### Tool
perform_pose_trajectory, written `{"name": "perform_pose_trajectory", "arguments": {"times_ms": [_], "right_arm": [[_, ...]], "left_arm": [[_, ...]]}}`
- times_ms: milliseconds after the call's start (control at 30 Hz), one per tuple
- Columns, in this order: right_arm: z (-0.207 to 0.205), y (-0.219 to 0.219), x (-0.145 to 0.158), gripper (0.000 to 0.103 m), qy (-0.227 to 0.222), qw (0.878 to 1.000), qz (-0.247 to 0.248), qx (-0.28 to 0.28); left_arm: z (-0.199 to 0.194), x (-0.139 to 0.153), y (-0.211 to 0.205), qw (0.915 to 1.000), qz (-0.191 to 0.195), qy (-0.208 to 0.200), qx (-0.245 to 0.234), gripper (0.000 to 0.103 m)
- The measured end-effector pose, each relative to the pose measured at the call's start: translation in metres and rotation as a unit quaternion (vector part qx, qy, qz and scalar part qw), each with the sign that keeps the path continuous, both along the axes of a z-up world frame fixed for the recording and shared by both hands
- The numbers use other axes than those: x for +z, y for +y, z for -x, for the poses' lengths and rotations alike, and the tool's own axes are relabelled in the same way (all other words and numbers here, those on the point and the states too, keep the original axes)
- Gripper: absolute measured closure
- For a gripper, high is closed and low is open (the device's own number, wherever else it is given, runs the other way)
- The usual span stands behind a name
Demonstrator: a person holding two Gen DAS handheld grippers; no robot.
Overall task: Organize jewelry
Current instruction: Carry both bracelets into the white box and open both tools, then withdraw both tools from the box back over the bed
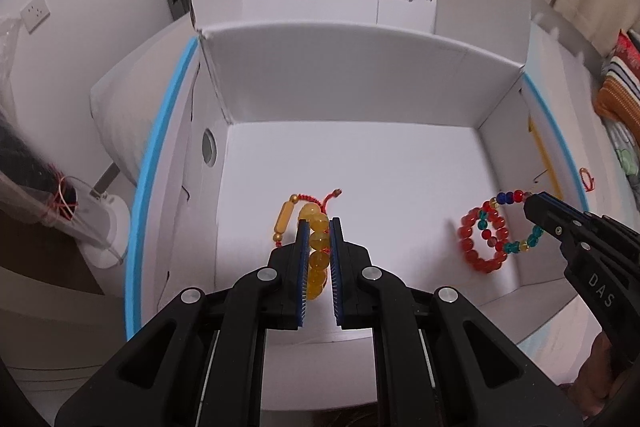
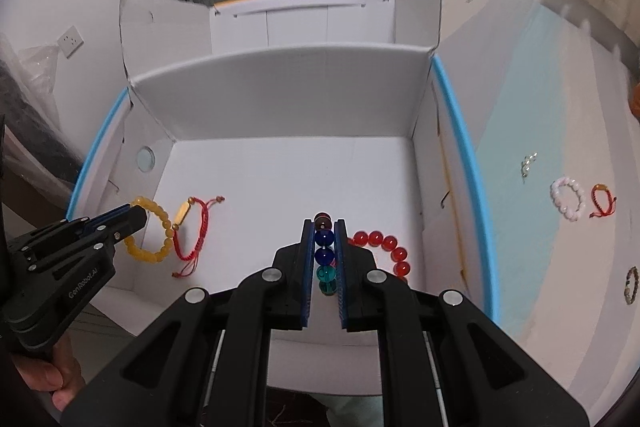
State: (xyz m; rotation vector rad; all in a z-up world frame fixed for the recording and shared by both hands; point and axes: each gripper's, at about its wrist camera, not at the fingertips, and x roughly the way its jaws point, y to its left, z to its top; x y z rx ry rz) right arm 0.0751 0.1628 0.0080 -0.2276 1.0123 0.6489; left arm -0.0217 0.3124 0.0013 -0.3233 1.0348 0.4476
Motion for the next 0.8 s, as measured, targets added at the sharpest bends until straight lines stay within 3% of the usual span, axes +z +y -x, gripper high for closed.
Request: {"name": "perform_pose_trajectory", "arguments": {"times_ms": [233,533,600,667,733,800], "right_arm": [[-0.004,0.004,-0.013,0.094,0.011,1.000,0.016,-0.001],[0.000,0.011,-0.014,0.088,0.002,1.000,0.024,0.008],[0.001,0.010,-0.009,0.063,-0.004,1.000,0.017,0.009],[0.004,0.007,0.000,0.053,-0.020,1.000,0.010,0.009],[0.005,0.002,0.010,0.047,-0.034,0.999,-0.002,0.006],[0.005,-0.003,0.018,0.033,-0.039,0.999,-0.016,0.001]], "left_arm": [[-0.004,-0.014,0.002,0.9999,-0.004,0.016,0.002,0.094],[-0.004,-0.005,-0.001,0.9998,-0.016,0.010,0.004,0.090],[-0.003,0.000,-0.003,0.9998,-0.021,0.005,0.007,0.067],[-0.001,0.007,-0.006,0.9994,-0.032,-0.008,0.011,0.051],[0.000,0.015,-0.011,0.9988,-0.044,-0.017,0.008,0.044],[0.000,0.022,-0.016,0.9984,-0.050,-0.025,0.006,0.031]]}}
